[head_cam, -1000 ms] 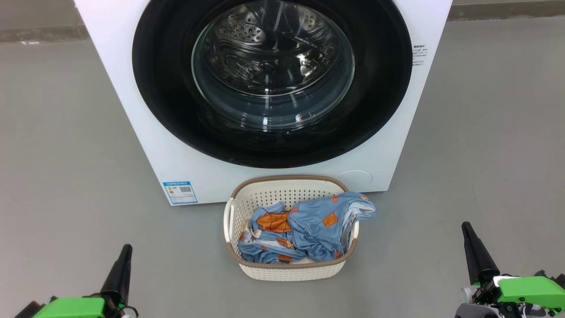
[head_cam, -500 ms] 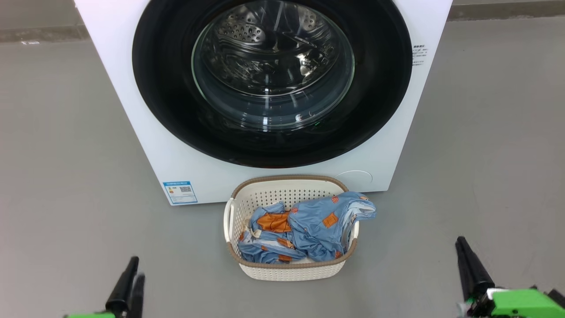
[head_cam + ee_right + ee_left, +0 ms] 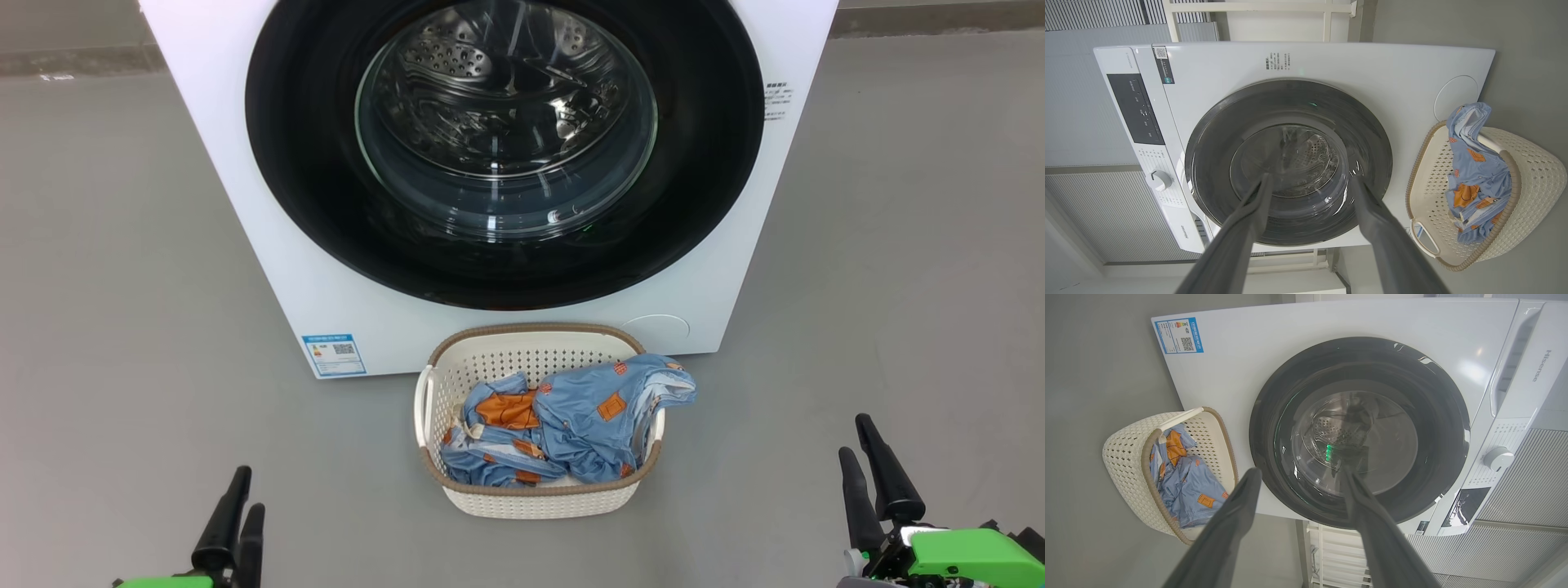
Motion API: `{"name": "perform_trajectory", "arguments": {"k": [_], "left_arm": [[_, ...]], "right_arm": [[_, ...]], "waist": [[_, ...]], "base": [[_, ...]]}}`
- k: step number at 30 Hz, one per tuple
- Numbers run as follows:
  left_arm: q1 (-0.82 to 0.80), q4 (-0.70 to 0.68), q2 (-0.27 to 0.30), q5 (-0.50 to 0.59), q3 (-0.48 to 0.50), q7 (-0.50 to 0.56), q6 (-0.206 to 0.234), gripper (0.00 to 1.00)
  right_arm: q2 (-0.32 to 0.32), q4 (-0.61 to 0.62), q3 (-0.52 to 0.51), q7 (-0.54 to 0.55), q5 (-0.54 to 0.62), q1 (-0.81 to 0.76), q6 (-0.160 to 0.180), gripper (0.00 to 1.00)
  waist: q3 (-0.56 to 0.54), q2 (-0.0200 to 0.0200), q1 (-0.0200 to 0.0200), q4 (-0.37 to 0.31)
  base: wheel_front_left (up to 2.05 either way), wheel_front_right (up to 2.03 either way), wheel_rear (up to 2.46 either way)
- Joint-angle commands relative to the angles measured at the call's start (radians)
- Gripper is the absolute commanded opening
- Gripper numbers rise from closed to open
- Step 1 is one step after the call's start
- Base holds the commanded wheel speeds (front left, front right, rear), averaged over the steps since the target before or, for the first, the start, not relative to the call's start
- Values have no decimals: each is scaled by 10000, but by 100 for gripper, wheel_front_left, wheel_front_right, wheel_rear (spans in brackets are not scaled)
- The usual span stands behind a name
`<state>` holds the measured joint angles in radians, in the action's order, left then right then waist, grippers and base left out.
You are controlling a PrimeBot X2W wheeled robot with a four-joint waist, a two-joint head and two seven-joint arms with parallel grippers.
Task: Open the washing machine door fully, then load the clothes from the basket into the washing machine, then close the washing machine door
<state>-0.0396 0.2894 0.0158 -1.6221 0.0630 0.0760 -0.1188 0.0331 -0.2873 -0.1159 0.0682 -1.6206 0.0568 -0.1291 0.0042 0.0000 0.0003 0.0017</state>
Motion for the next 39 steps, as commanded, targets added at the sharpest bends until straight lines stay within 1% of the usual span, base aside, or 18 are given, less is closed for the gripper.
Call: {"name": "perform_trajectory", "arguments": {"k": [1, 17, 24, 30, 38, 39], "left_arm": [[-368, -362, 154, 193, 20, -111, -16, 100], [-477, -753, 367, 734, -238, -622, -31, 100], [-504, -916, 454, 1019, -395, -852, -38, 100], [-532, -986, 581, 1550, -517, -1040, -44, 100], [-568, -1076, 607, 2727, -590, -1277, -51, 100], [-568, -1076, 607, 2727, -590, -1277, -51, 100]], "right_arm": [[80, 378, 78, -104, 84, 329, -2, 100], [185, 980, 417, -592, 447, 469, -4, 100], [286, 1138, 632, -804, 944, 544, -5, 100], [334, 1297, 804, -980, 1422, 586, -6, 100], [486, 1497, 1094, -1214, 2403, 653, -7, 100], [486, 1497, 1094, -1214, 2403, 653, -7, 100]], "waist": [[0, 0, -2, 6], [6, 0, -2, 54], [-5, 0, -2, 76], [-33, 0, -2, 93], [-77, 0, -2, 120], [-77, 0, -2, 120]], "base": [[0, 0, 0], [0, 0, 0], [0, 0, 0], [0, 0, 0], [0, 0, 0], [0, 0, 0]]}}
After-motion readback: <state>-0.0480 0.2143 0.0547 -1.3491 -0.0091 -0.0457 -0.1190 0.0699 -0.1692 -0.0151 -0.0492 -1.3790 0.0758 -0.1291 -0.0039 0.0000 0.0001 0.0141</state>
